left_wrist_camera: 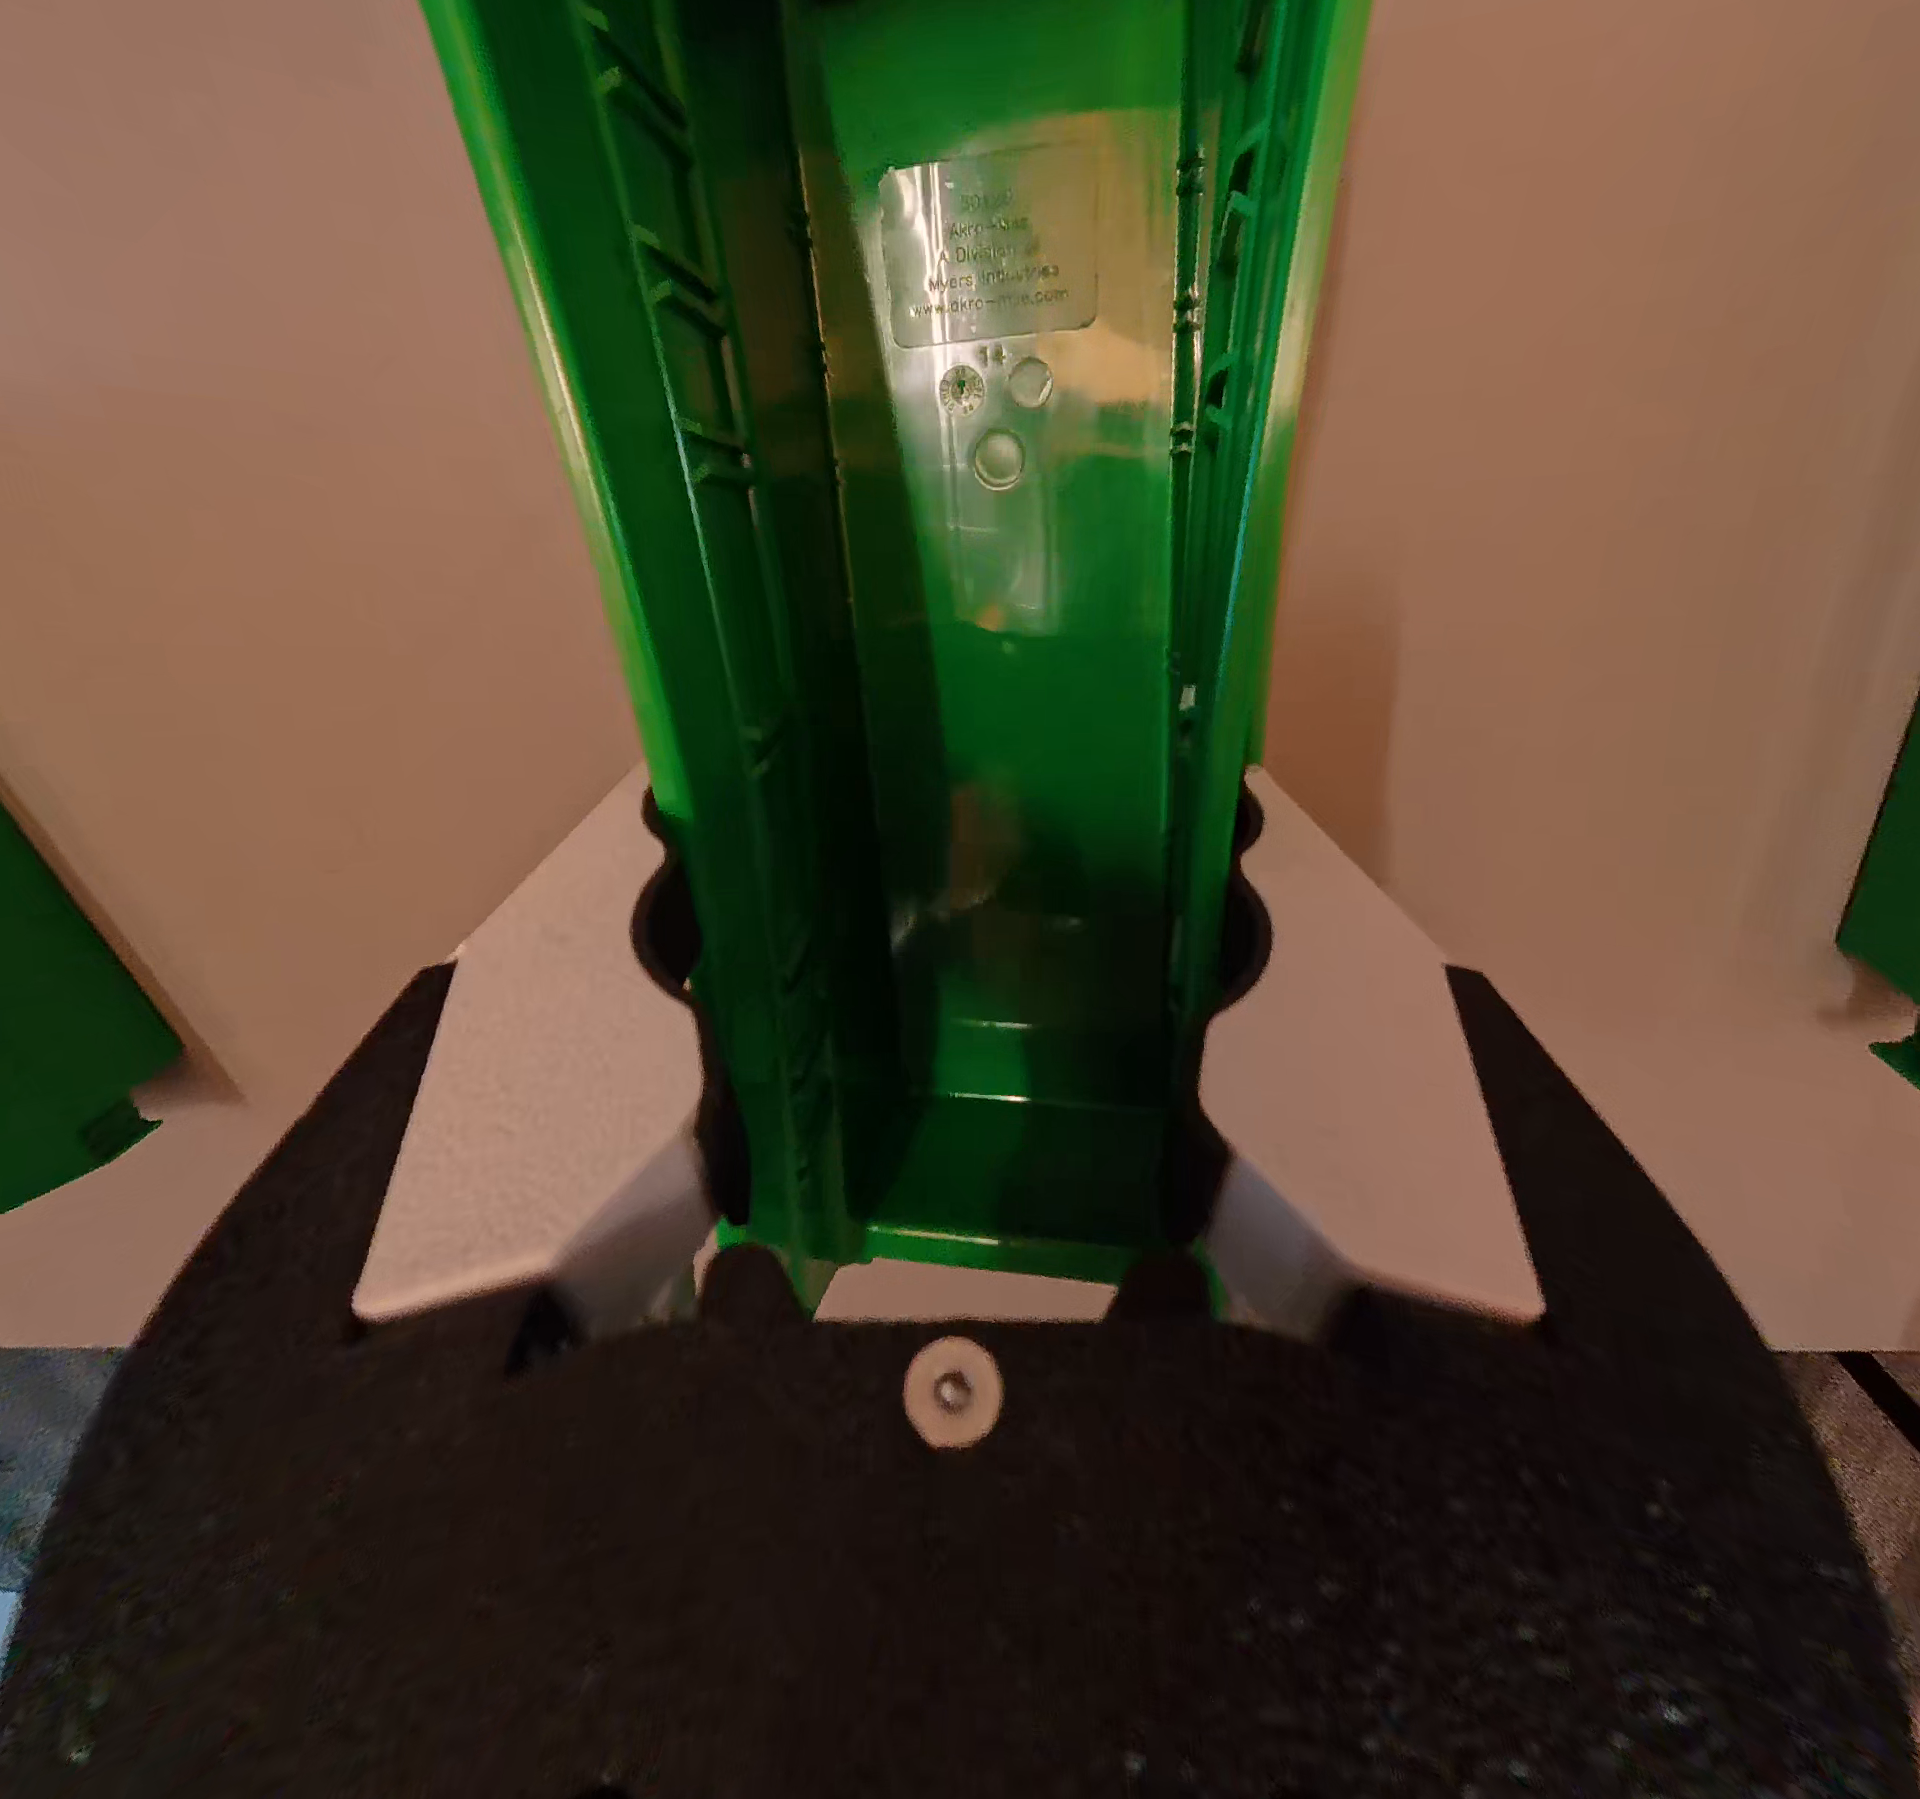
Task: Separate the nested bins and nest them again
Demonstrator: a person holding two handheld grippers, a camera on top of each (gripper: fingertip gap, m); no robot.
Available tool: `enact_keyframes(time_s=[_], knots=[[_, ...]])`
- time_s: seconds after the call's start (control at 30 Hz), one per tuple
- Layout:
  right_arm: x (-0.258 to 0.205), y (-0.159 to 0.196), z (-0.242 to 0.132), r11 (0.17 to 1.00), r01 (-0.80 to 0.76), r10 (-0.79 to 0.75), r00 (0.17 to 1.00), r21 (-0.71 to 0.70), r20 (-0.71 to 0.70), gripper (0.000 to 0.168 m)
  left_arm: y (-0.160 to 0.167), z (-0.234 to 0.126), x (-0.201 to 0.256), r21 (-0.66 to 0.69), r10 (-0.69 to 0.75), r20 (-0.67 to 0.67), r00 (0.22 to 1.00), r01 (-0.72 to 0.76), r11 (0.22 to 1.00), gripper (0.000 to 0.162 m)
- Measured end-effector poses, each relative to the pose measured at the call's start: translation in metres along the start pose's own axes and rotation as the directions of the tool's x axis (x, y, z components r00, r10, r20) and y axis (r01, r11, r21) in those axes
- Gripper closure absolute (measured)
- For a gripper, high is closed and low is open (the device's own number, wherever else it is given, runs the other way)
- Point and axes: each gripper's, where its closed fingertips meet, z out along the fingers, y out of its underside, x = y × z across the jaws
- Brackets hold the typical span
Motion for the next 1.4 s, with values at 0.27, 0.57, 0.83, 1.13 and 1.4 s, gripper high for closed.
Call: enact_keyframes(time_s=[0.27,0.57,0.83,1.13,1.4], knots=[[0.001,0.003,0.001,1.0,-0.003,0.003,1.0,-0.009,0.001,0.052,-0.001,0.0,0.0,-0.002,-0.007,-0.015,1.0,0.007,1.0,0.058],[-0.005,0.006,0.003,1.0,0.018,-0.018,1.0,-0.017,0.011,0.051,0.0,0.003,0.002,-0.003,0.016,-0.007,1.0,-0.016,1.0,0.048],[0.004,0.007,0.002,1.0,0.01,-0.011,1.0,-0.021,-0.006,0.052,0.001,0.004,0.003,0.012,0.037,-0.022,0.999,-0.036,0.999,0.041],[0.002,0.014,0.005,0.999,0.022,-0.023,1.0,-0.04,-0.002,0.051,0.003,0.003,0.003,0.022,0.06,-0.031,0.998,-0.06,0.998,0.039],[0.008,0.014,0.005,0.999,0.018,-0.019,1.0,-0.038,-0.014,0.052,-0.004,0.001,0.003,0.143,0.043,-0.027,0.999,-0.038,0.989,0.048]])
